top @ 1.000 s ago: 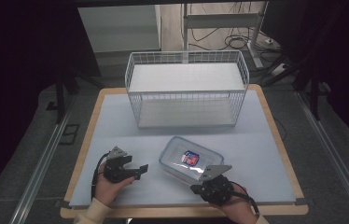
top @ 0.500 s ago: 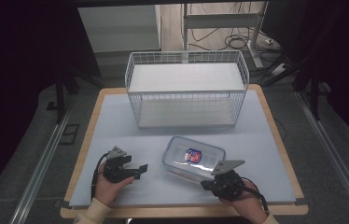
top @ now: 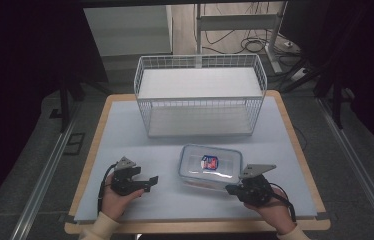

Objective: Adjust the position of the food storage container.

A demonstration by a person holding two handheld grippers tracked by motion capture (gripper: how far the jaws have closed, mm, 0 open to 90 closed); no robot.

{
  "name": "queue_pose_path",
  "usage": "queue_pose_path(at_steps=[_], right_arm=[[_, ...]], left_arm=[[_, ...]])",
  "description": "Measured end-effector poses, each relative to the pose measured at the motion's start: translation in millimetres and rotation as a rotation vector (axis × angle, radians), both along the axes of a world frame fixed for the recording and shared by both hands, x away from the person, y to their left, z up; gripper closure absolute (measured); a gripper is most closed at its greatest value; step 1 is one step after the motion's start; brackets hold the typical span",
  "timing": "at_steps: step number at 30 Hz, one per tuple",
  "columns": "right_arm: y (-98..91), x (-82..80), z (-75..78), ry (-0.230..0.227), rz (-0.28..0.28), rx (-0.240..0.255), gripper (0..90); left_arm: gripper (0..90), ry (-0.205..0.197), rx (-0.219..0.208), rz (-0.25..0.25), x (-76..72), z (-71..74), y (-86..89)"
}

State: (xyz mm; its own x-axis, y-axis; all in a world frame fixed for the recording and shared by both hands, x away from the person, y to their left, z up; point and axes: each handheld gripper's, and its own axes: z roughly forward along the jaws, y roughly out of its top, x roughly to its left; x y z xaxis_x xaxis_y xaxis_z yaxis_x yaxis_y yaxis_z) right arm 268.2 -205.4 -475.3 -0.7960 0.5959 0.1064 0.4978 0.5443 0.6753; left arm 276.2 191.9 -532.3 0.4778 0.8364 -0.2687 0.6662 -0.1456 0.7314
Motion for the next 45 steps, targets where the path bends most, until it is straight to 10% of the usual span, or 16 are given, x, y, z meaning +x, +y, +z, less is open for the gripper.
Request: queue_pose_path(at_steps=[23, 32, 38, 45], right_arm=[[-19.9, 20.5, 5.1, -0.048, -0.123, 0.024, 90.0], [-30.8, 20.9, 19.4, -0.106, -0.139, 0.086, 90.0], [-50.7, 29.1, 19.7, -0.090, -0.192, 0.159, 80.4], [-65.5, 34.3, 24.1, -0.080, -0.250, 0.205, 45.3]], left_arm=[[16.0, 0.015, 0.022, -0.009, 1.6, -2.5, -2.7], [16.1, -0.037, 0.044, 0.006, -2.1, 5.7, -4.9], [16.1, -0.043, -0.004, -0.003, -4.1, 15.5, -6.4], [16.1, -0.062, -0.055, 0.013, -4.4, 28.6, -0.7]])
